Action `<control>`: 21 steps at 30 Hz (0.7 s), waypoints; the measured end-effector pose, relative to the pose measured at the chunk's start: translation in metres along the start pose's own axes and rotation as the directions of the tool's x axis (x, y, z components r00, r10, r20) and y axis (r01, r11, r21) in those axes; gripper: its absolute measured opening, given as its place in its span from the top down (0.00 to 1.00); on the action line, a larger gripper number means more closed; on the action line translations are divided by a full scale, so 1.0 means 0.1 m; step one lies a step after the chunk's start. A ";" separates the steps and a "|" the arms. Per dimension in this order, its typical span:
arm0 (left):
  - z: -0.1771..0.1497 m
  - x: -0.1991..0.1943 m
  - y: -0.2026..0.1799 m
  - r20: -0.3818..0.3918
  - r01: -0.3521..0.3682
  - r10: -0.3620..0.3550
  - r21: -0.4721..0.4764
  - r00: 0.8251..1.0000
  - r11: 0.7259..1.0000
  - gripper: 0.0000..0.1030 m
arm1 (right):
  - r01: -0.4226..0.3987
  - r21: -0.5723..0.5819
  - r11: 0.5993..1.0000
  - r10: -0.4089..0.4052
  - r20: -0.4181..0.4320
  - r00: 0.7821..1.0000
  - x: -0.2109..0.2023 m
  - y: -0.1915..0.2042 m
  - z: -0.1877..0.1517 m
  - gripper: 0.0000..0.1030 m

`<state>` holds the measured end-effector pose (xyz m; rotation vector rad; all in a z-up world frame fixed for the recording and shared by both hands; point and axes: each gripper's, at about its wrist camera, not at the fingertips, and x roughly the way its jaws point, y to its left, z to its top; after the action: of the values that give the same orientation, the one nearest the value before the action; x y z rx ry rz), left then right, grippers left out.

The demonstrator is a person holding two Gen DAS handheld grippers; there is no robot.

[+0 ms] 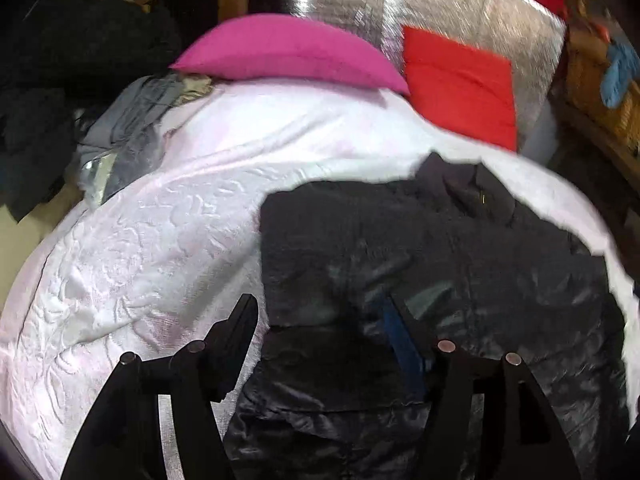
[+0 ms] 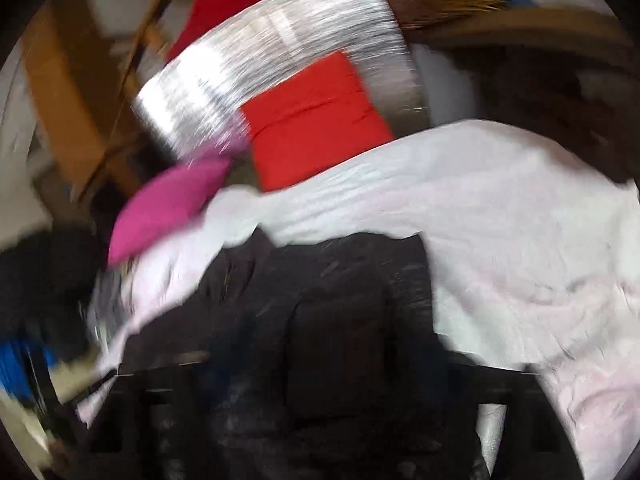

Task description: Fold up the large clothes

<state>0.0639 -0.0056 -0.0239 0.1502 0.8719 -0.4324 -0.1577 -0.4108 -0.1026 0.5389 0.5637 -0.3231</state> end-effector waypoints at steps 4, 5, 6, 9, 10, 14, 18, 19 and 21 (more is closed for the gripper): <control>-0.08 0.29 -0.07 -0.118 -0.025 0.032 0.056 0.992 0.998 0.35 | 0.074 -0.117 0.990 -0.099 -0.224 0.970 0.49 0.09 -0.22 0.70; -0.07 0.28 -0.06 -0.119 -0.022 0.027 0.049 0.993 0.999 0.34 | 0.086 -0.136 0.987 -0.120 -0.266 0.956 0.59 0.07 -0.27 0.70; -0.04 0.26 -0.04 -0.119 -0.016 0.021 0.041 0.993 0.999 0.34 | 0.087 -0.143 0.986 -0.121 -0.247 0.962 0.58 0.08 -0.28 0.70; 0.05 0.11 -0.01 -0.052 0.004 -0.003 0.023 0.999 1.000 0.34 | 0.029 -0.088 0.996 -0.048 -0.226 0.973 0.43 0.09 -0.16 0.70; 0.08 0.07 -0.02 -0.031 0.021 -0.021 0.020 0.999 1.000 0.34 | -0.022 -0.057 0.998 0.011 -0.184 0.983 0.33 0.09 -0.12 0.66; 0.11 0.05 -0.12 -0.007 0.072 -0.072 0.044 0.997 0.996 0.34 | -0.082 -0.087 0.993 0.068 -0.158 0.985 0.31 0.21 -0.11 0.66; 0.00 0.35 -0.20 -0.092 -0.013 0.024 0.120 0.996 0.993 0.33 | -0.034 -0.152 0.988 -0.015 -0.307 0.952 0.67 0.26 -0.38 0.66; 0.02 0.33 -0.20 -0.088 -0.014 0.025 0.124 0.996 0.992 0.33 | -0.036 -0.170 0.985 -0.015 -0.294 0.956 0.63 0.28 -0.37 0.66; 0.07 0.23 -0.17 -0.076 0.001 0.008 0.107 0.997 0.994 0.33 | -0.049 -0.158 0.986 -0.002 -0.306 0.952 0.51 0.30 -0.31 0.66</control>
<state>0.0748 -0.0300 -0.0367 0.2679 0.9238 -0.4726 -0.1174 -0.3764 -0.1424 0.4376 0.8750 -0.1681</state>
